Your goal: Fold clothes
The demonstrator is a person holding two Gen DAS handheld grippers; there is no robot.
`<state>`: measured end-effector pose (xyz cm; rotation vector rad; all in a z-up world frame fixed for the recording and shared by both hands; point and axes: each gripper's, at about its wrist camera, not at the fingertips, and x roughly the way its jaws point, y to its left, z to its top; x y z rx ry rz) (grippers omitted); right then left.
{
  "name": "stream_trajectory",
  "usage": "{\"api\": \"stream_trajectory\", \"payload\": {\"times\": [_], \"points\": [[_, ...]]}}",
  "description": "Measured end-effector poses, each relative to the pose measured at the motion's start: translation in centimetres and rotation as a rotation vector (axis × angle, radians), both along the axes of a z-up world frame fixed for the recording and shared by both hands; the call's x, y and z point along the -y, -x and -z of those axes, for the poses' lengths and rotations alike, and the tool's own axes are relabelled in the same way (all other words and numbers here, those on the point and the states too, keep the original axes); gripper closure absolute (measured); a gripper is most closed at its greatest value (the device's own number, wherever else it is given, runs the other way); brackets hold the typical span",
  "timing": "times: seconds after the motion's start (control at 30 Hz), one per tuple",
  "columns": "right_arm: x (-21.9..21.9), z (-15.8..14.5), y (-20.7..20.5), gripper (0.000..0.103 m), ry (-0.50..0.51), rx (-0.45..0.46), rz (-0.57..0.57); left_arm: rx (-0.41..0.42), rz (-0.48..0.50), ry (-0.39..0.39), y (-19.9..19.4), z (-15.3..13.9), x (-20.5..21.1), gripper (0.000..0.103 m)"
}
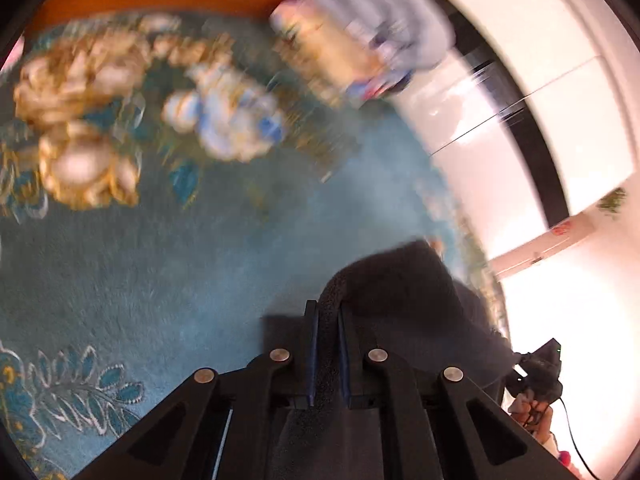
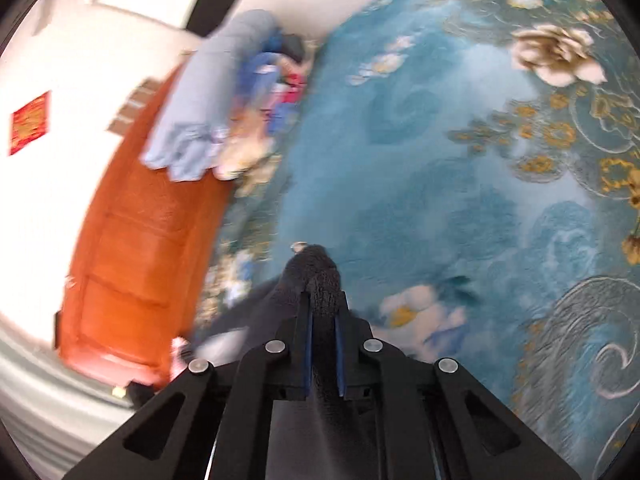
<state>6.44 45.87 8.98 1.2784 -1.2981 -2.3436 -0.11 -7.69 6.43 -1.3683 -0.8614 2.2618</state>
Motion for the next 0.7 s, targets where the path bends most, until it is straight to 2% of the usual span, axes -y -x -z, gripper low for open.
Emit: {"api": "stream_trajectory", "payload": {"times": [0.07, 0.1, 0.13, 0.2, 0.3, 0.4, 0.5, 0.6, 0.7], "points": [[0.1, 3.8, 1.0, 0.094, 0.006, 0.133, 0.015, 0.082, 0.002, 0.030, 0.9, 2.3, -0.1, 0.094], [0.1, 5.2, 0.9, 0.094, 0.026, 0.170, 0.024, 0.123, 0.003, 0.045, 1.3, 3.5, -0.2, 0.094], [0.2, 6.6, 0.7, 0.094, 0.049, 0.199, 0.034, 0.159, 0.003, 0.057, 1.7, 4.6, -0.3, 0.094], [0.0, 7.6, 0.3, 0.094, 0.067, 0.205, 0.042, 0.159, -0.007, 0.036, 2.0, 4.6, 0.2, 0.094], [-0.6, 7.4, 0.3, 0.094, 0.075, 0.190, 0.039, 0.159, -0.020, 0.008, 2.5, 4.7, 0.8, 0.094], [-0.5, 7.2, 0.6, 0.094, 0.046, 0.200, 0.028, 0.177, 0.002, 0.069, 2.8, 4.9, 0.0, 0.094], [-0.1, 7.8, 0.7, 0.094, 0.043, 0.242, 0.020, 0.203, -0.010, 0.061, 1.8, 4.7, 0.0, 0.093], [0.2, 8.0, 0.6, 0.093, 0.048, 0.264, 0.009, 0.195, -0.019, 0.023, 1.6, 3.7, 0.2, 0.091], [0.5, 6.6, 0.6, 0.090, 0.026, 0.238, -0.005, 0.183, -0.024, -0.013, 1.4, 2.4, 0.6, 0.090]]}}
